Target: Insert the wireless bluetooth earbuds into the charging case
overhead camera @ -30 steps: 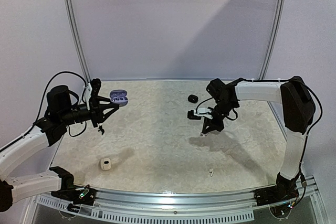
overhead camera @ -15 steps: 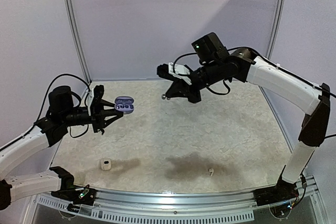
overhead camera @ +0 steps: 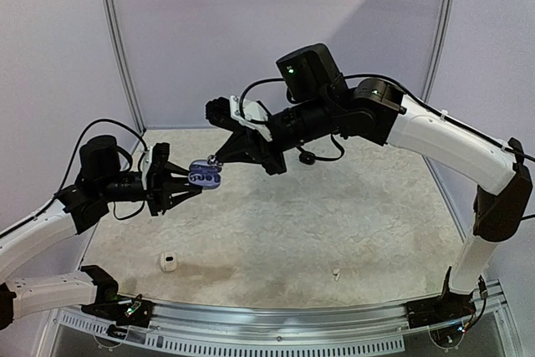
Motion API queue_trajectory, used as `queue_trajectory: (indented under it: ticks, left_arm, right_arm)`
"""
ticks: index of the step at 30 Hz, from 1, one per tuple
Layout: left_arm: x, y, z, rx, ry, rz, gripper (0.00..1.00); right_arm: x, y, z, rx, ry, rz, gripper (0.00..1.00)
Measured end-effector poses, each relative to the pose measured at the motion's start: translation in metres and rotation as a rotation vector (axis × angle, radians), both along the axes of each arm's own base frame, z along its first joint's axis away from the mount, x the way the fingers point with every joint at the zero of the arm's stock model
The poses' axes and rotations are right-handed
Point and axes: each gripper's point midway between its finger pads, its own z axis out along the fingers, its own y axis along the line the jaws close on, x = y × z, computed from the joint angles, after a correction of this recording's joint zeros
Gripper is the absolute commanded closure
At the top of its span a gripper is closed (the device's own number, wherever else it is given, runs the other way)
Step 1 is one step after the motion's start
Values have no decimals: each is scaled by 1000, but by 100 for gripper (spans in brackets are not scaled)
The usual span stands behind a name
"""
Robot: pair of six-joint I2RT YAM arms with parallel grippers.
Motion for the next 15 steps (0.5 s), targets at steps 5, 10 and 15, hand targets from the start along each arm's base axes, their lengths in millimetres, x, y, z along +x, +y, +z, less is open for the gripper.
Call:
queue_trajectory:
  ticks: [5, 10, 15]
  left_arm:
    - [-1, 1, 1, 5, -15, 2, 100]
    - [-3, 0, 4, 9, -55, -1, 100]
    - [-1, 1, 3, 17, -70, 12, 100]
  right_arm:
    - [4, 4, -4, -7, 7, -26, 100]
    - [7, 4, -4, -10, 18, -57, 100]
    - [14, 3, -5, -15, 36, -112, 100]
